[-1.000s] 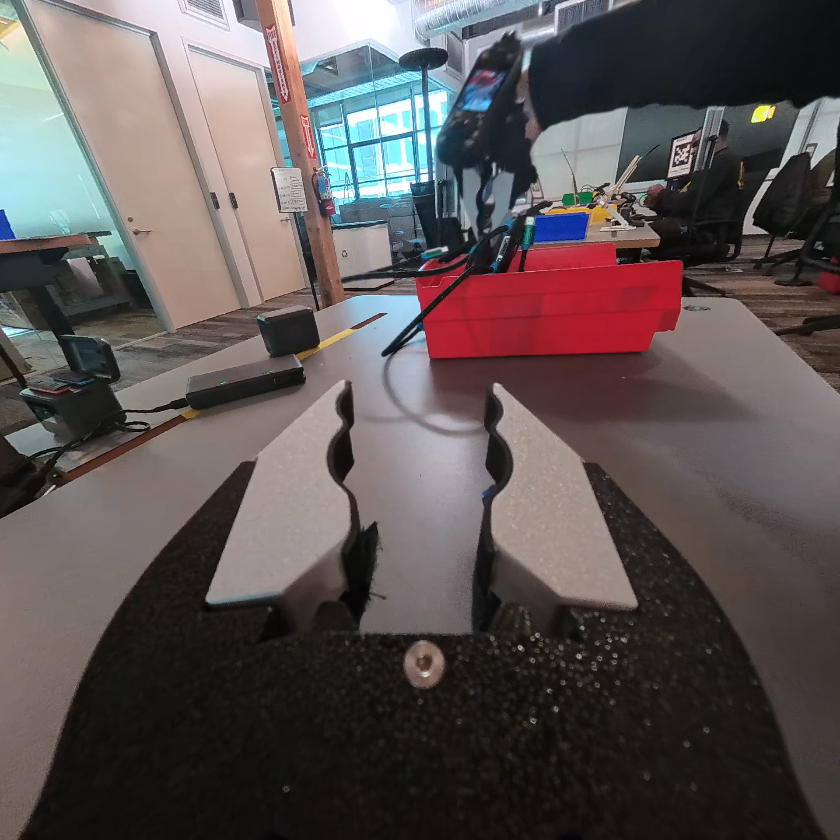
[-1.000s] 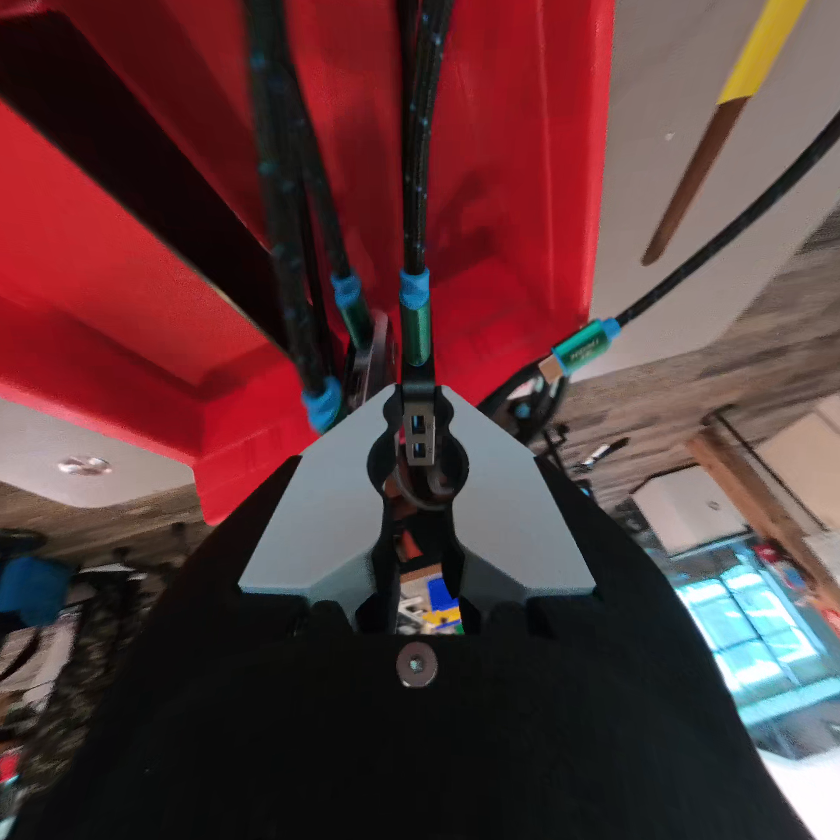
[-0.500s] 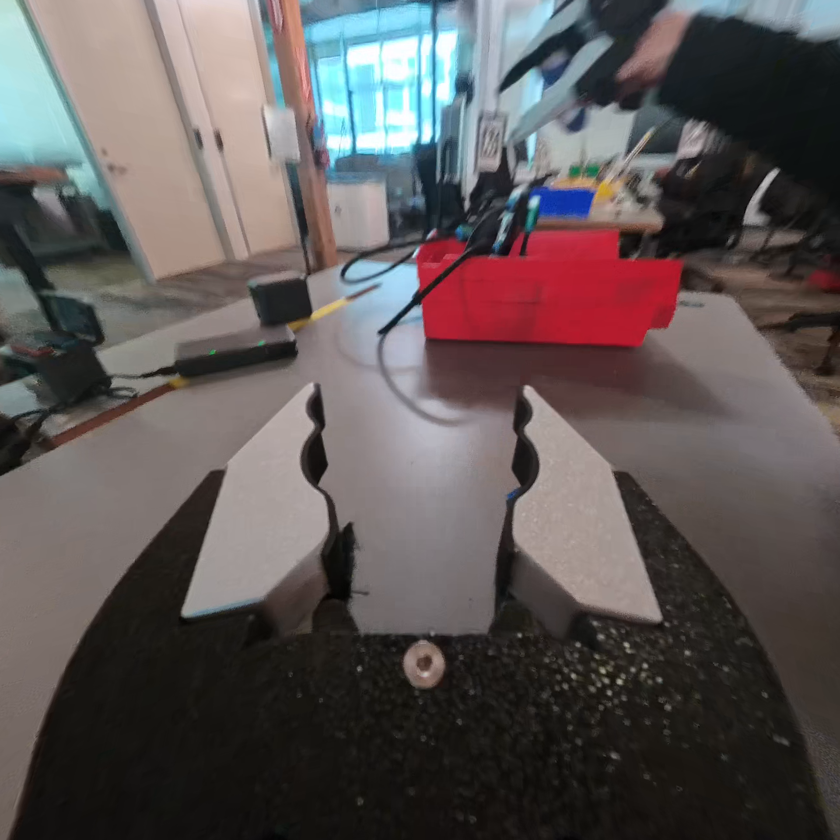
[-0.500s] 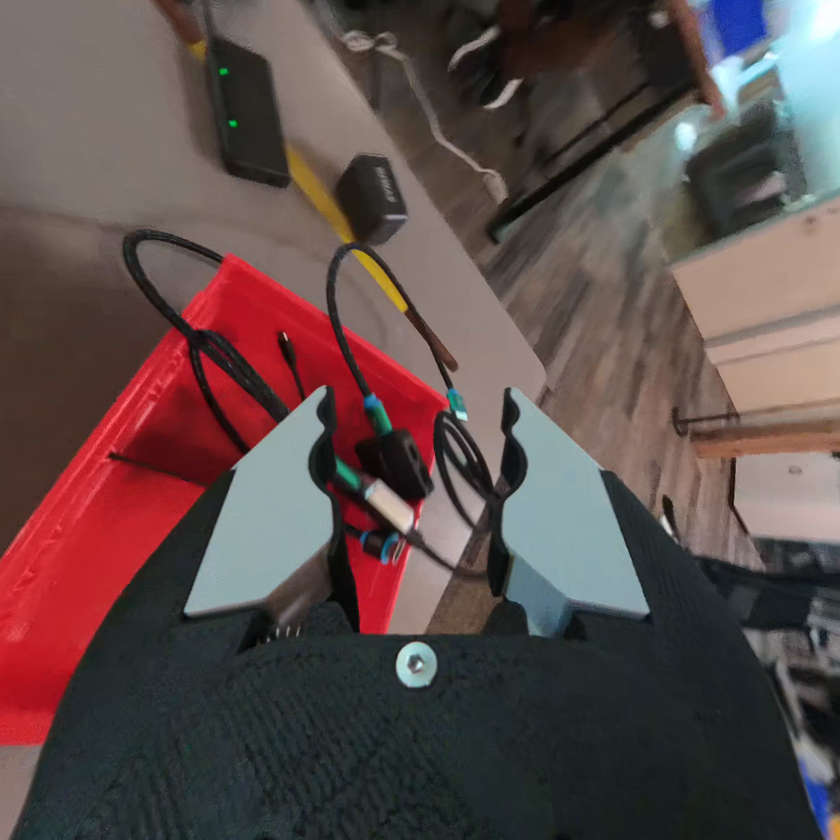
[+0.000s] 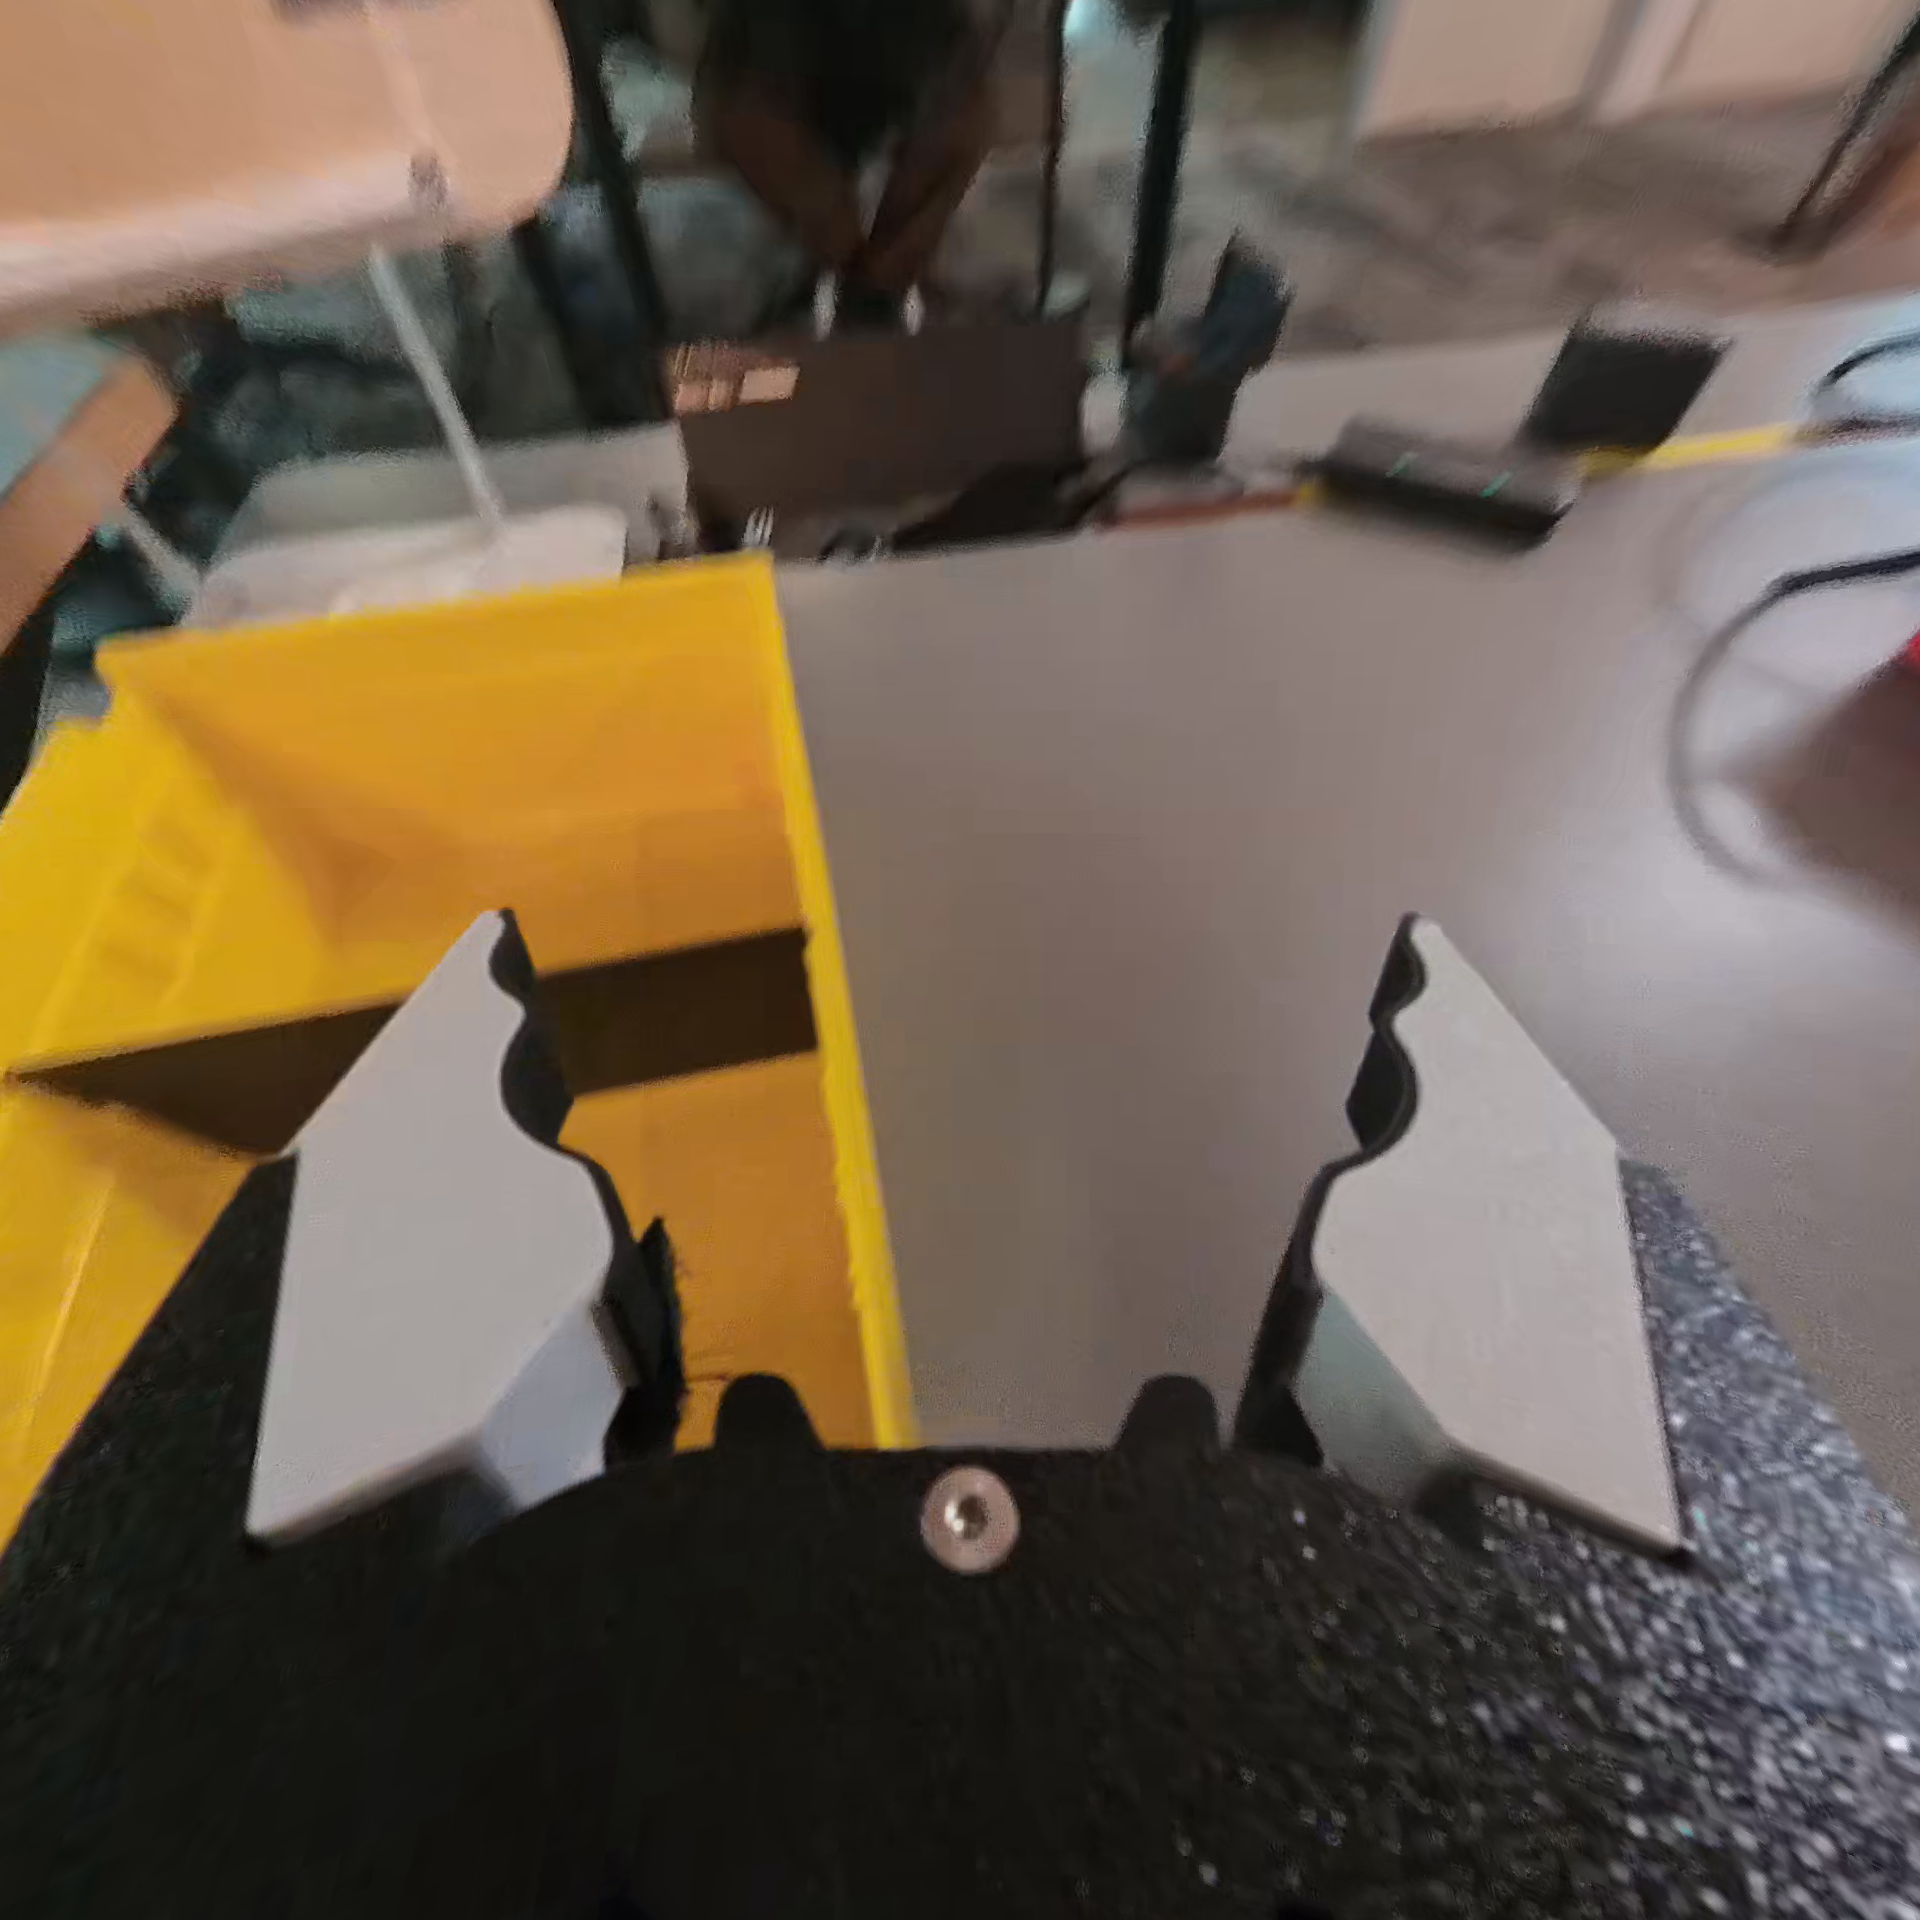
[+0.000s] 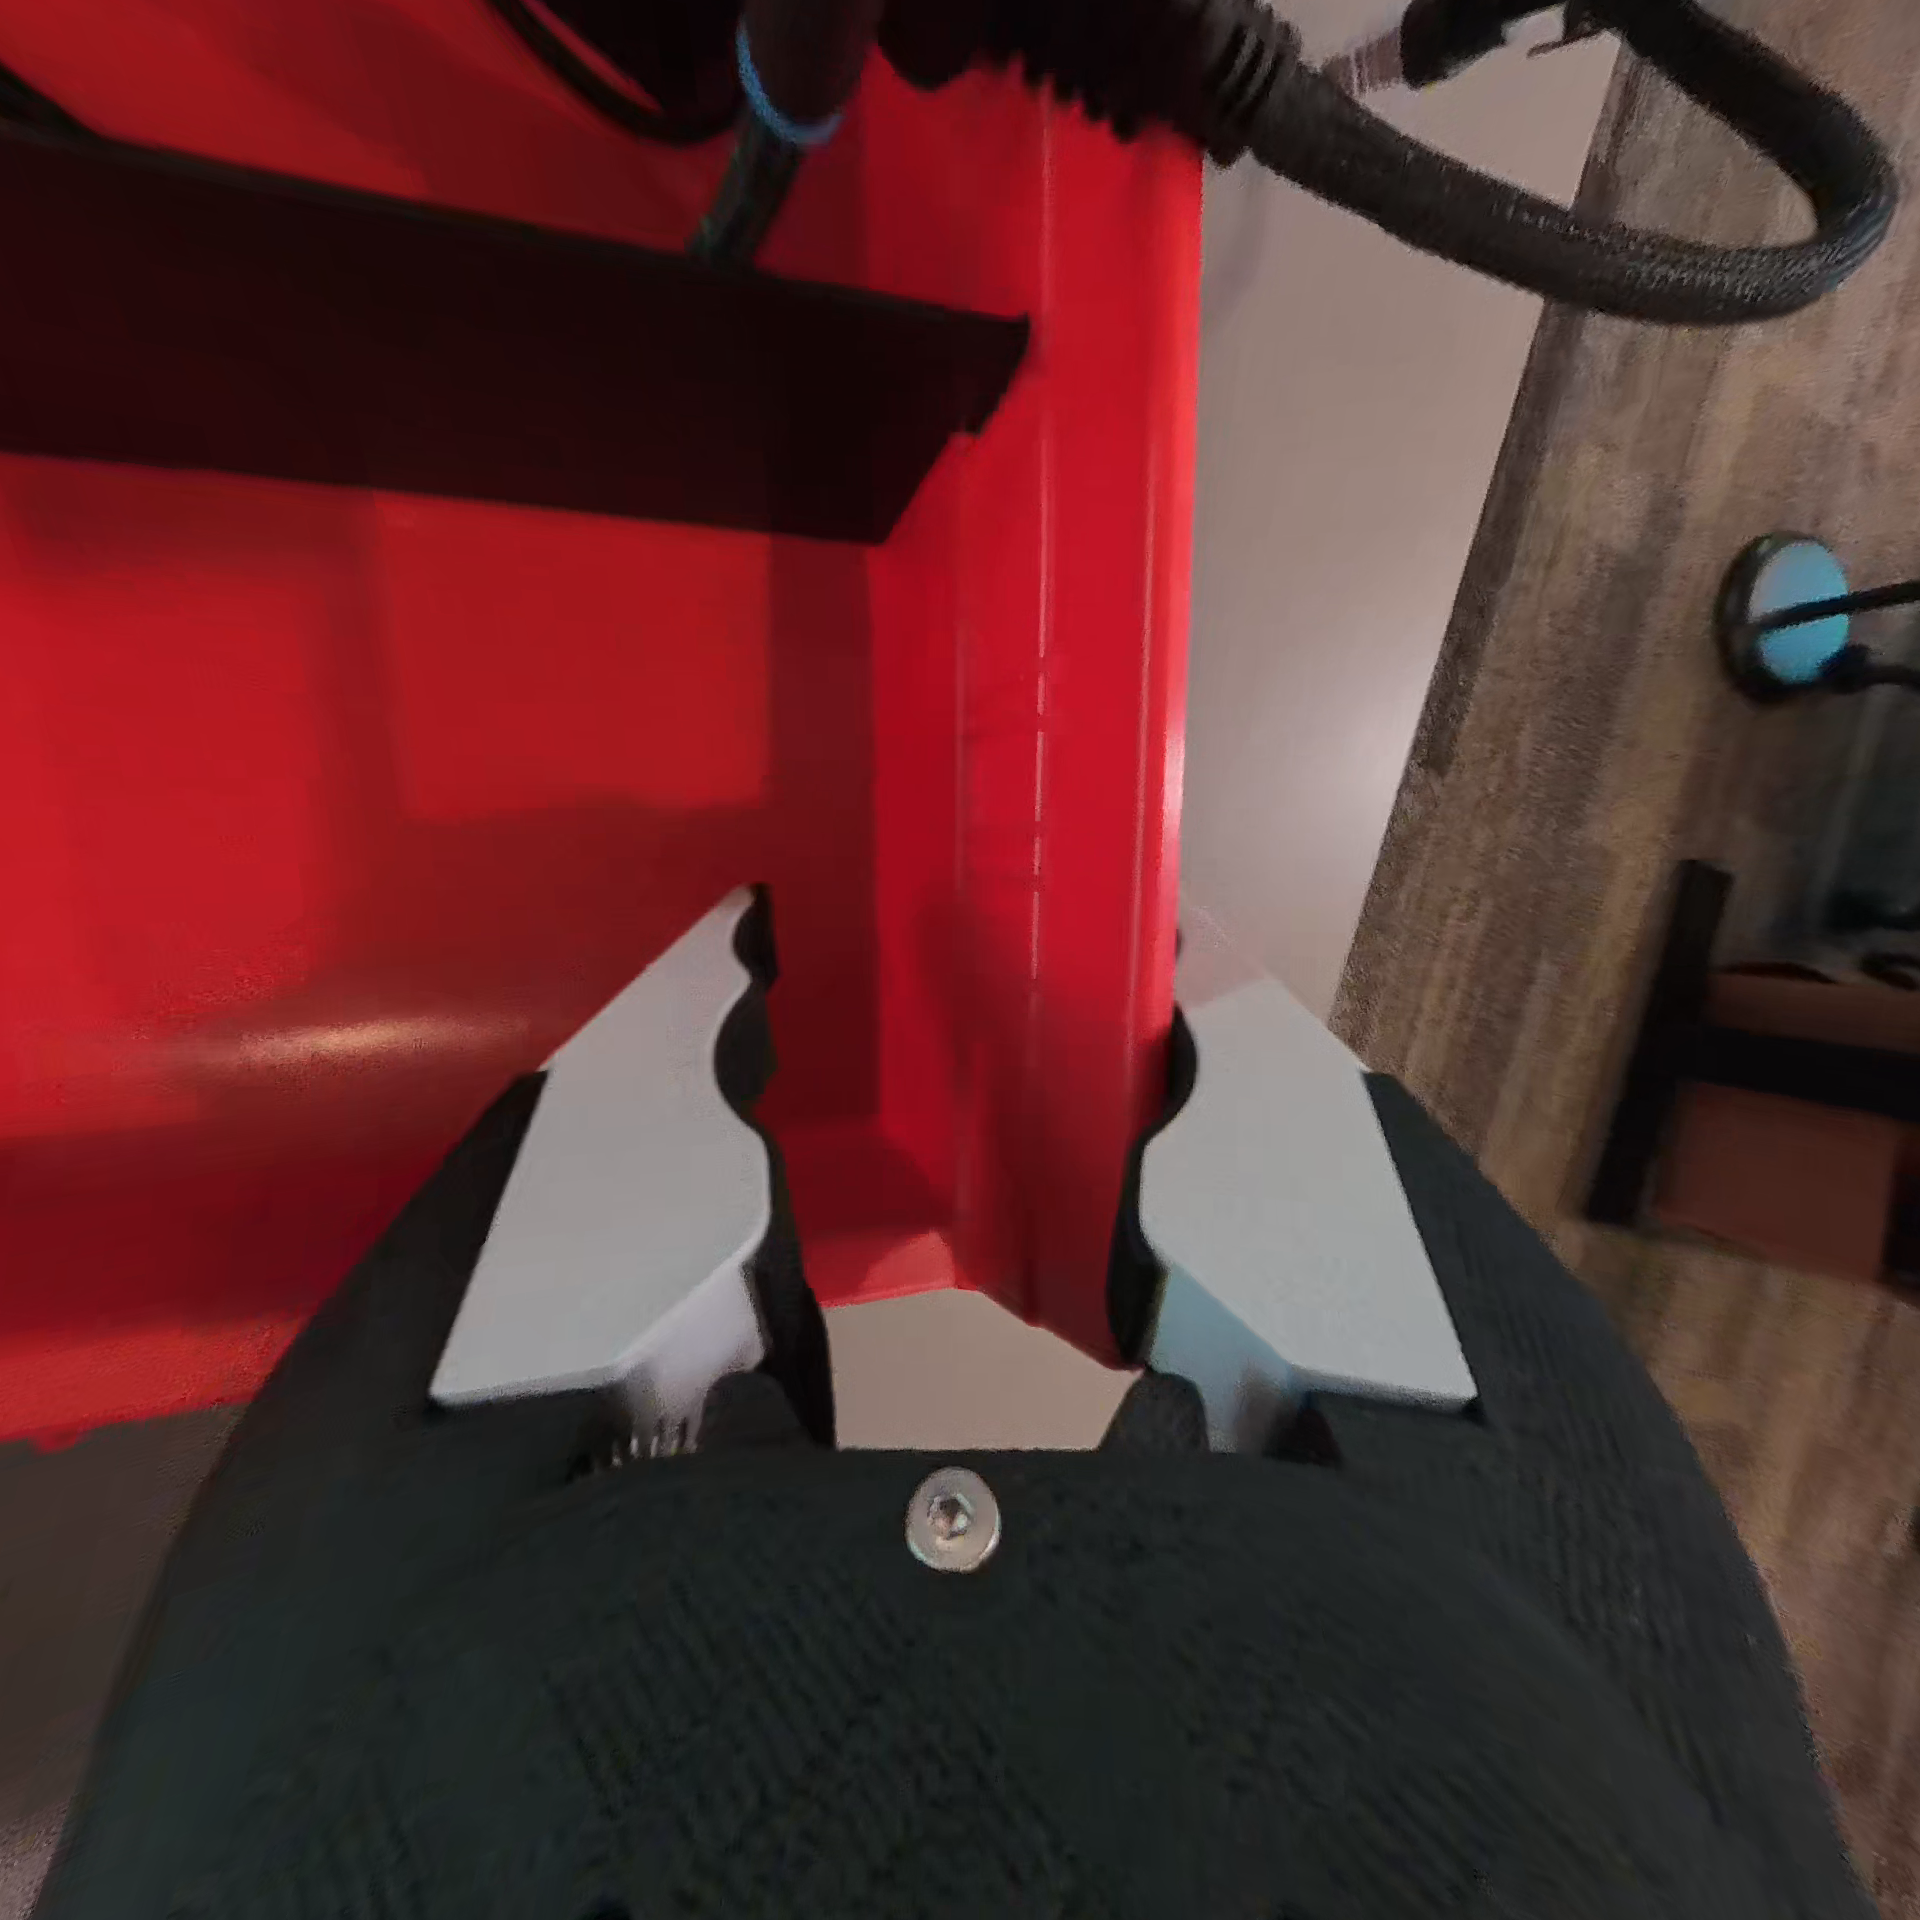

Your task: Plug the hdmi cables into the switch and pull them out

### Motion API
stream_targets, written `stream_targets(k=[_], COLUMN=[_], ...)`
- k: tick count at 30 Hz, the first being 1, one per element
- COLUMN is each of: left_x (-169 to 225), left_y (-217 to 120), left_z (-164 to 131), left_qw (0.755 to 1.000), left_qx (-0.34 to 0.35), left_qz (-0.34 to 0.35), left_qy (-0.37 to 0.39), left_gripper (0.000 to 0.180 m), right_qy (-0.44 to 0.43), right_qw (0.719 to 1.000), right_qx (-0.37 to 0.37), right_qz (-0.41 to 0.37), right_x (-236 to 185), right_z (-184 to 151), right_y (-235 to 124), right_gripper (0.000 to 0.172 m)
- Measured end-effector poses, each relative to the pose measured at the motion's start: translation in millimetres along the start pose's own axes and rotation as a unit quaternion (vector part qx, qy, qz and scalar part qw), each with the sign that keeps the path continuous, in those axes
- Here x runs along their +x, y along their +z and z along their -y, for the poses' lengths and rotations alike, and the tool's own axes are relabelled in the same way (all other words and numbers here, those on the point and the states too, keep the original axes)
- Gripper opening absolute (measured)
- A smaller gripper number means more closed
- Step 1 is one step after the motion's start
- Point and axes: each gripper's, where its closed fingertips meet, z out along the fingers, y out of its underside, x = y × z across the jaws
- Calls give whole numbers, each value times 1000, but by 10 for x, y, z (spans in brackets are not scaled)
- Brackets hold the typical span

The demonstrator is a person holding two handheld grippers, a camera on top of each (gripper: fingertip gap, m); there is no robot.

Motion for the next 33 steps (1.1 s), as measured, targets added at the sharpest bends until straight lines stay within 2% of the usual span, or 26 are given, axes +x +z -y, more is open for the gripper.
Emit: stream_targets(k=[3, 5, 8, 9, 12, 13, 16, 19, 25, 30, 33], left_x=[-76, -82, -57, -60, -97, -151, -216, -396, -546, -685, -762], left_y=[68, 110, 141, 148, 174, 183, 166, 110, -11, -291, -528], left_z=[-420, -677, -795, -812, -858, -871, -881, -903, -859, -511, -362], left_qw=[995, 987, 984, 984, 983, 983, 985, 985, 989, 996, 999], left_qx=[-97, -158, -175, -176, -179, -177, -170, -170, -146, -71, -27], left_qz=[-7, -11, -18, -18, -23, -15, -10, 31, 25, 30, 27], left_qy=[-33, -41, -31, -30, -37, -36, -27, 14, 23, 38, 21], left_gripper=[141, 134, 112, 100, 42, 32, 25, 4, 1, 4, 5], right_qy=[-2, 19, 35, 40, 55, 58, 61, 56, 35, 17, 4], right_qw=[999, 999, 992, 992, 992, 992, 992, 992, 990, 989, 989], right_qx=[-32, -28, 10, 20, 44, 49, 61, 67, 77, 85, 90], right_qz=[-10, 34, 117, 119, 102, 99, 93, 92, 110, 116, 117], right_x=[66, -53, -401, -492, -703, -786, -1094, -1450, -2170, -2757, -3112], right_z=[-40, -15, 64, 81, 129, 147, 222, 337, 655, 945, 1144], right_y=[-17, -58, -155, -167, -218, -242, -313, -372, -447, -493, -508], right_gripper=[33, 23, 6, 5, 5, 5, 5, 5, 5, 5, 5])
